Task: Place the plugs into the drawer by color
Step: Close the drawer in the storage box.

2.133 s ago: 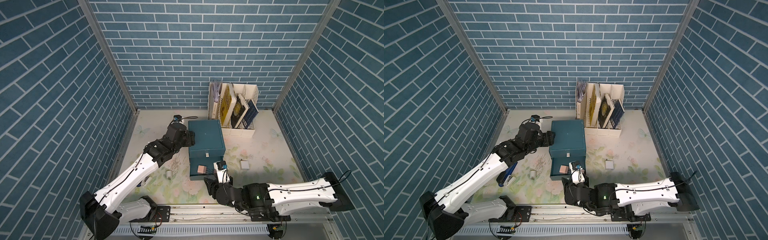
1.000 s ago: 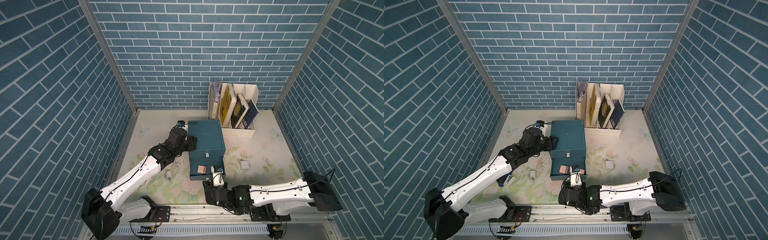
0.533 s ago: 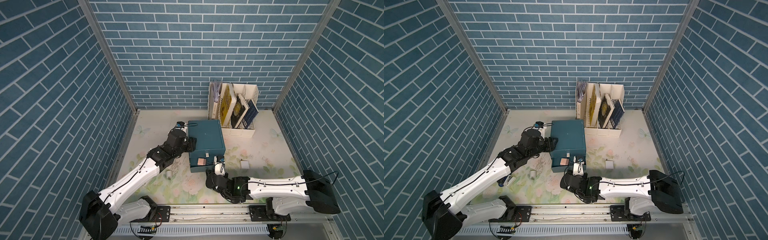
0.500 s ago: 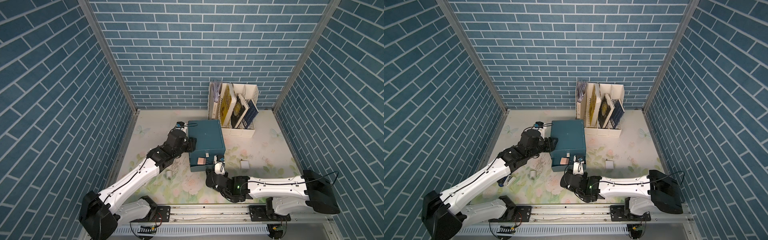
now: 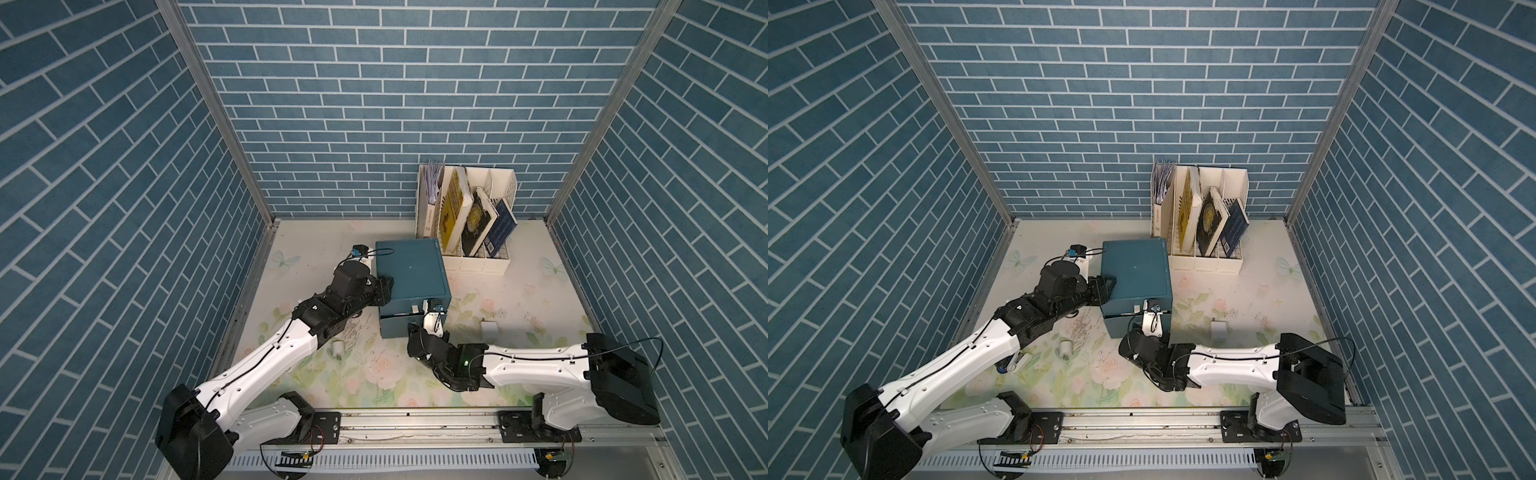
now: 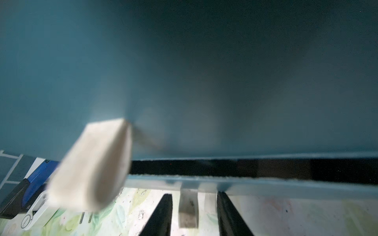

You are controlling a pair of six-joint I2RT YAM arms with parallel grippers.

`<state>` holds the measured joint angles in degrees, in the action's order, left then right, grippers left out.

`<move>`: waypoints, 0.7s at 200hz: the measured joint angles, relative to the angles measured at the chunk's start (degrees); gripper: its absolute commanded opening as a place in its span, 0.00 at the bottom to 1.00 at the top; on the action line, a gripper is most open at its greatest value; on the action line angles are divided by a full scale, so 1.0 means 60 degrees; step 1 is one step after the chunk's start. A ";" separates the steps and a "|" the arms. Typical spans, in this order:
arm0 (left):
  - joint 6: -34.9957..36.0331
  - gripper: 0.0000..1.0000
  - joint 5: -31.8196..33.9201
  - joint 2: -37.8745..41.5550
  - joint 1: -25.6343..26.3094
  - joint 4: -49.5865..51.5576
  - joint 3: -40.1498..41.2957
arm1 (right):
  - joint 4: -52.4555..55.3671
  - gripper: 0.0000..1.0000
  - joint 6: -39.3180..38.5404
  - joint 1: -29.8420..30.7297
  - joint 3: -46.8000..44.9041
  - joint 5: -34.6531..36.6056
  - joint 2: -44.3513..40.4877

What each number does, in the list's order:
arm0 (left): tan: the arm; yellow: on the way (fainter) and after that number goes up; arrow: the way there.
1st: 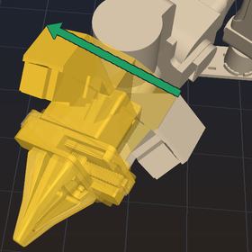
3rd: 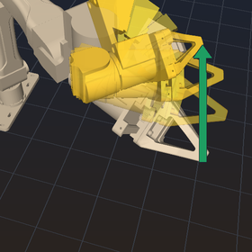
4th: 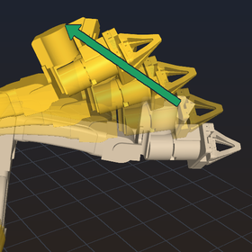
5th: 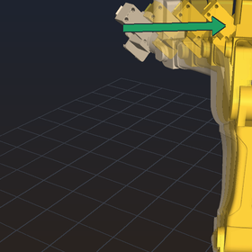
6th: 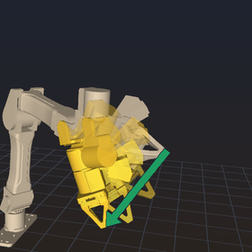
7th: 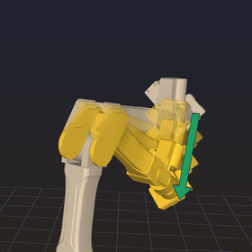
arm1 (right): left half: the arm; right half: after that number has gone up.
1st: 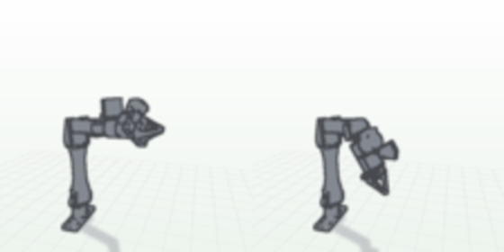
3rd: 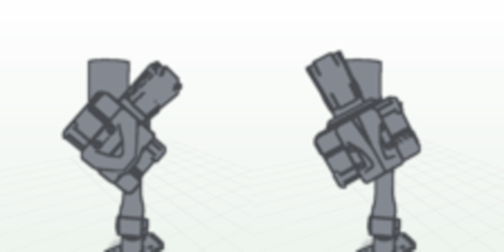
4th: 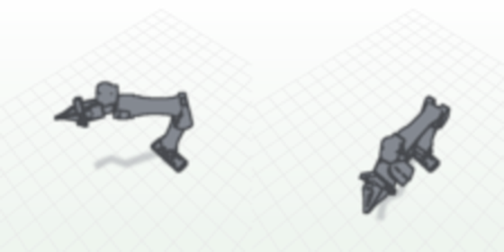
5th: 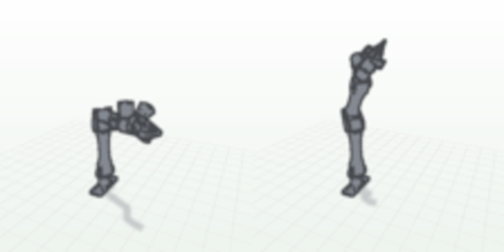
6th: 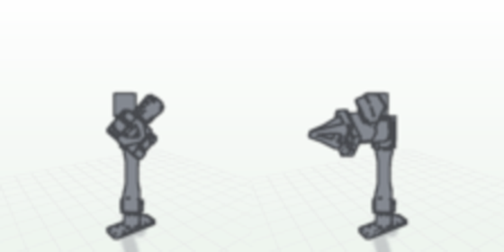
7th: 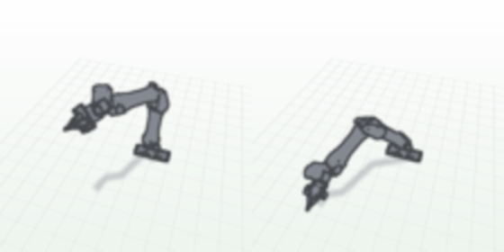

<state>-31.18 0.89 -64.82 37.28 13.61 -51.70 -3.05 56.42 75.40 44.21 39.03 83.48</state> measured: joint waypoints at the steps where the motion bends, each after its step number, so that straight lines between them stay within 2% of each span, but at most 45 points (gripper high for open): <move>1: 0.0000 0.57 0.0000 0.0000 0.0000 0.0000 0.0000 | -0.0004 0.42 0.0004 0.0000 0.0000 0.0004 0.0000; 27: 0.0040 0.57 0.0000 0.0000 -0.0004 0.0000 0.0000 | -0.0164 0.66 -0.0215 -0.0004 0.0000 0.0142 0.0000; 43: 0.0095 0.58 0.0015 0.0000 -0.0004 0.0000 0.0000 | -0.0233 0.73 -0.0248 -0.0007 -0.0007 0.0197 0.0000; 93: 0.0204 0.59 0.0066 0.0040 -0.0004 0.0073 -0.0004 | -0.1013 0.81 -0.0503 -0.0058 -0.0452 0.0466 -0.0025; 120: 0.0248 0.61 0.0120 0.0044 -0.0004 0.0160 -0.0047 | -0.1078 0.81 -0.0484 -0.0026 -0.0590 0.0747 -0.0222; 140: 0.0280 0.63 0.0197 0.0055 -0.0004 0.0321 -0.0113 | -0.1060 0.80 -0.0379 0.0175 -0.1075 0.1049 -0.0889</move>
<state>-29.50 2.07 -64.49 37.26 15.53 -52.38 -9.41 54.15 76.44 37.76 45.32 78.15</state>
